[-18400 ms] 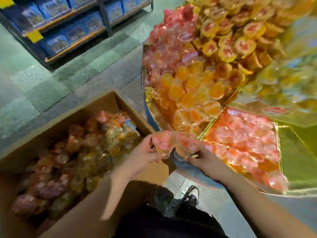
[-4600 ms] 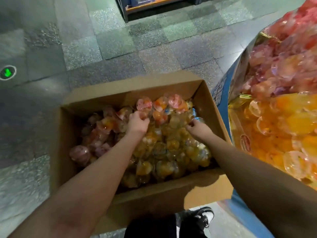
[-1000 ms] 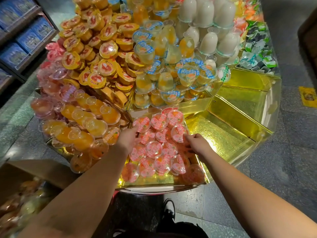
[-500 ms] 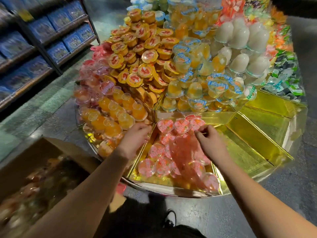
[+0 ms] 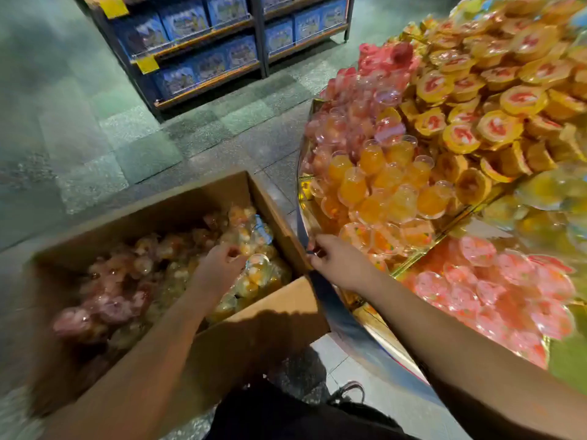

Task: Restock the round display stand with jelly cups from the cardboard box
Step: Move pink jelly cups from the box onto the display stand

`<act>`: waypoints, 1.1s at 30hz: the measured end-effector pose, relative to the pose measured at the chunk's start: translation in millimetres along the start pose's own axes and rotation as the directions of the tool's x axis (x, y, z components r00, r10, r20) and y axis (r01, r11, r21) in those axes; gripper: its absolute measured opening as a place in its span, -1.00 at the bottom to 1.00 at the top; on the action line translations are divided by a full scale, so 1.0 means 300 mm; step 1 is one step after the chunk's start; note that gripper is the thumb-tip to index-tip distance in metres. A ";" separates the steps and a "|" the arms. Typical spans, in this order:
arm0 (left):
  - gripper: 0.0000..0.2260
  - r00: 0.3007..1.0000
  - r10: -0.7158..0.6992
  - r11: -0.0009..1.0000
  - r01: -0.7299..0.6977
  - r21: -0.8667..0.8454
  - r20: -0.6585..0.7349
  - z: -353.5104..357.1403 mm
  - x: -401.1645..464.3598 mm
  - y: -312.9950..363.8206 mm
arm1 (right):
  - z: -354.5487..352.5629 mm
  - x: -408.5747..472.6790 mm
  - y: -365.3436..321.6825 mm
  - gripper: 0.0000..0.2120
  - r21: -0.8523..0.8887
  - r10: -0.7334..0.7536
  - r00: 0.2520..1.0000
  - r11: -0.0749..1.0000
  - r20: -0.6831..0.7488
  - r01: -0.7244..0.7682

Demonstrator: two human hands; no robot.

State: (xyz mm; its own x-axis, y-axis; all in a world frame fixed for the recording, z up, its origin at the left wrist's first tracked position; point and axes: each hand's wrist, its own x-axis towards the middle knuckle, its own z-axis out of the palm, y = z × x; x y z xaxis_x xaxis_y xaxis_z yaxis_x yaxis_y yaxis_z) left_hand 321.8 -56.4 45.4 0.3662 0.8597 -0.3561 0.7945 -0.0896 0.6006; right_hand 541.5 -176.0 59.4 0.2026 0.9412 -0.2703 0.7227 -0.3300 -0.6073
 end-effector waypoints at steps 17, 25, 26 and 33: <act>-0.63 0.962 -0.260 0.958 0.245 0.149 0.085 -0.111 0.310 -0.625 | 0.514 0.607 -0.159 -0.73 -0.241 0.301 0.885 0.944 0.355 -0.225; -0.40 0.959 -0.231 0.948 0.184 0.258 0.165 -0.060 0.381 -0.742 | 0.596 0.865 -0.156 -0.75 -0.248 0.401 0.890 0.905 0.218 -0.347; -0.40 0.963 -0.224 0.956 0.187 0.228 0.152 -0.053 0.380 -0.754 | 0.604 0.896 -0.160 -0.73 -0.246 0.404 0.892 0.903 0.201 -0.353; -0.56 0.994 -0.111 0.983 0.111 0.144 -0.010 -0.082 0.406 -0.806 | 0.676 1.081 -0.183 -0.48 -0.182 0.484 0.866 0.869 0.126 -0.460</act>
State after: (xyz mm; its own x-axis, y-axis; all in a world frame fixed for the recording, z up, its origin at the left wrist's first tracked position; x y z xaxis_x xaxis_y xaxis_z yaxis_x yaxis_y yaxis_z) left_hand 162.2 82.3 -125.4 0.2713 0.8692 -0.4134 0.8915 -0.0651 0.4483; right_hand 433.6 132.6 -146.4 0.4420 0.6459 -0.6225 0.6552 -0.7064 -0.2678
